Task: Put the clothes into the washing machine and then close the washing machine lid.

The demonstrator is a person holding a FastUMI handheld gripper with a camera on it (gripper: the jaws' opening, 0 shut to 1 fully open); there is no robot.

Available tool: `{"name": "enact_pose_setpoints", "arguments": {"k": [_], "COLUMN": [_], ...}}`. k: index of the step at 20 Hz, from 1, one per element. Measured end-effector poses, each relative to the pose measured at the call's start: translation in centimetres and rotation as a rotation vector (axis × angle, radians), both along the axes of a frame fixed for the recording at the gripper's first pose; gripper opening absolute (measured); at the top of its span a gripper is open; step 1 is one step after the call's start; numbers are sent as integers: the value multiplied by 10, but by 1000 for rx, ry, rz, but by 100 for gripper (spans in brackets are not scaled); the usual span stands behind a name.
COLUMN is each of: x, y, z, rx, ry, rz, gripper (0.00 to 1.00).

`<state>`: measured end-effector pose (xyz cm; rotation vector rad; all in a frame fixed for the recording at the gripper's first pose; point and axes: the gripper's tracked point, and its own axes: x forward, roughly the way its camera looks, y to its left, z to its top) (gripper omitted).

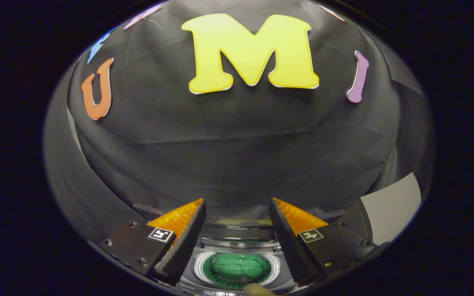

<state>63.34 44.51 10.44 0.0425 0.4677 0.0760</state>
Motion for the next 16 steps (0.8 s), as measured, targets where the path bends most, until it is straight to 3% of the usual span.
{"name": "enact_pose_setpoints", "arguments": {"k": [10, 16], "x": [19, 11], "y": [-5, -6], "z": [-25, -27], "rx": [-32, -38], "ry": [103, 99], "rz": [-90, -95], "gripper": [96, 97]}}
